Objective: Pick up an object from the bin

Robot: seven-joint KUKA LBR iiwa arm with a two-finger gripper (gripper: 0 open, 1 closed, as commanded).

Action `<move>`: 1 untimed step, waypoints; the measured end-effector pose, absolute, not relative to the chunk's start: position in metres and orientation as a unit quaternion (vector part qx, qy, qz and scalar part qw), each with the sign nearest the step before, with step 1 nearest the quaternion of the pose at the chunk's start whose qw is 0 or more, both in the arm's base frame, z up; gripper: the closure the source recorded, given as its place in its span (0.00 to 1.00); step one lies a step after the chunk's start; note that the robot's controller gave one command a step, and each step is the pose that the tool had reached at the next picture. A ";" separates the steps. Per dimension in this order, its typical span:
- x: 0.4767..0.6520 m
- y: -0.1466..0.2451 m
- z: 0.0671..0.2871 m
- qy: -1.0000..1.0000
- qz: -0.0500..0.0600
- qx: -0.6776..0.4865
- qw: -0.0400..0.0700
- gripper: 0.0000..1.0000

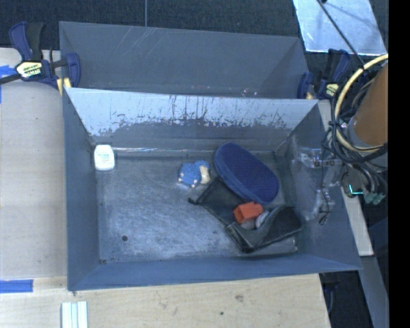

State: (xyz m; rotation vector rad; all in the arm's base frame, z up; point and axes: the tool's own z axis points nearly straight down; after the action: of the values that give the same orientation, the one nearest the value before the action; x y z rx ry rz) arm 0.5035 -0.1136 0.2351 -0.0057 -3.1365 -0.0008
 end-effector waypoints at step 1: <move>0.538 -0.059 0.130 -0.998 -0.001 0.061 0.002 0.00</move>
Offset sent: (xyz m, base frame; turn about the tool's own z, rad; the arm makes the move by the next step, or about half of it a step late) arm 0.0347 0.0519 -0.1015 -0.1199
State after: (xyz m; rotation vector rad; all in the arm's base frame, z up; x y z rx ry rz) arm 0.5377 -0.0594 0.1296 0.1902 -3.1323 -0.0038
